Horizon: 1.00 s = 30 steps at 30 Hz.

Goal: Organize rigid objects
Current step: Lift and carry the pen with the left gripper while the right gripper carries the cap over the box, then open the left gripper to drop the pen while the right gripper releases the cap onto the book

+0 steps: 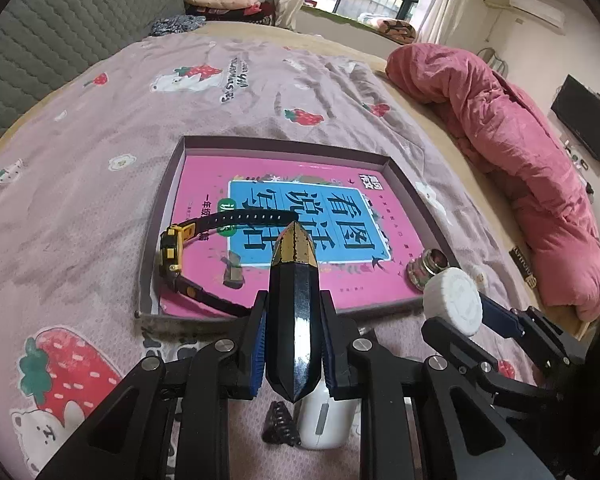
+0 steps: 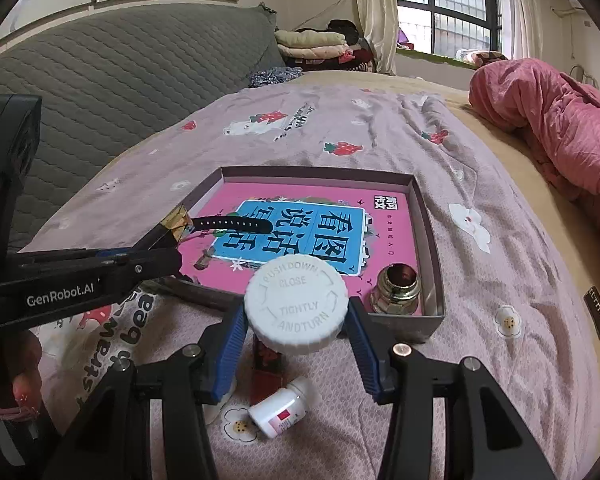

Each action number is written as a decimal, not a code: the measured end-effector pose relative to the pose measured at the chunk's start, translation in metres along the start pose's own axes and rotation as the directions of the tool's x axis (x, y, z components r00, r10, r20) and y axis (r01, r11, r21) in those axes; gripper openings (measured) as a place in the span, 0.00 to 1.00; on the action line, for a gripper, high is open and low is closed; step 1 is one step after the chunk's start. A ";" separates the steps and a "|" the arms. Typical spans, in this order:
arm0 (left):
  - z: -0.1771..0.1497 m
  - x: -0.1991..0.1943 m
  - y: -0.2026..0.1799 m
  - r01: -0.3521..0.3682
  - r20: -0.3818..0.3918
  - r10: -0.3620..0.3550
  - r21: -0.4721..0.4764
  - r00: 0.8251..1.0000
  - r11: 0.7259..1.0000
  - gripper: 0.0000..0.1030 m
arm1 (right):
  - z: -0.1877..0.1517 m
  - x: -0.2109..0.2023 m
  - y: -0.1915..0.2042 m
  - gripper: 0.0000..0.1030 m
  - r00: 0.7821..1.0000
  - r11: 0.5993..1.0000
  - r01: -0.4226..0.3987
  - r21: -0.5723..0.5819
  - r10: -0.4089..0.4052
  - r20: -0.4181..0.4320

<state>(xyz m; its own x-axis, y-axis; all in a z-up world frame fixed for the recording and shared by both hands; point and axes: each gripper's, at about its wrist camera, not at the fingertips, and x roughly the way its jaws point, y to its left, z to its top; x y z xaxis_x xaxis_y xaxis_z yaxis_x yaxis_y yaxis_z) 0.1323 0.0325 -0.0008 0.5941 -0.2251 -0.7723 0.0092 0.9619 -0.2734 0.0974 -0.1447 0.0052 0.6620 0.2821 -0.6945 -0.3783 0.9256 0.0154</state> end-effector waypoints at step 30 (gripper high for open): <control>0.022 0.061 0.003 -0.054 -0.088 0.057 0.041 0.994 0.998 0.22 | 0.024 0.086 0.001 0.48 0.988 0.999 0.038 -0.009 -0.039 -0.150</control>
<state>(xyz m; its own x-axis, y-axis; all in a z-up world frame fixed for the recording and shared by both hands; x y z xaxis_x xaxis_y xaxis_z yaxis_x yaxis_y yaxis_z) 0.1861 0.0253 -0.0362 0.5202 -0.1828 -0.8342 0.0101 0.9781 -0.2080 0.1697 -0.1128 -0.0372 0.5713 0.2049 -0.7947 -0.3586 0.9333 -0.0172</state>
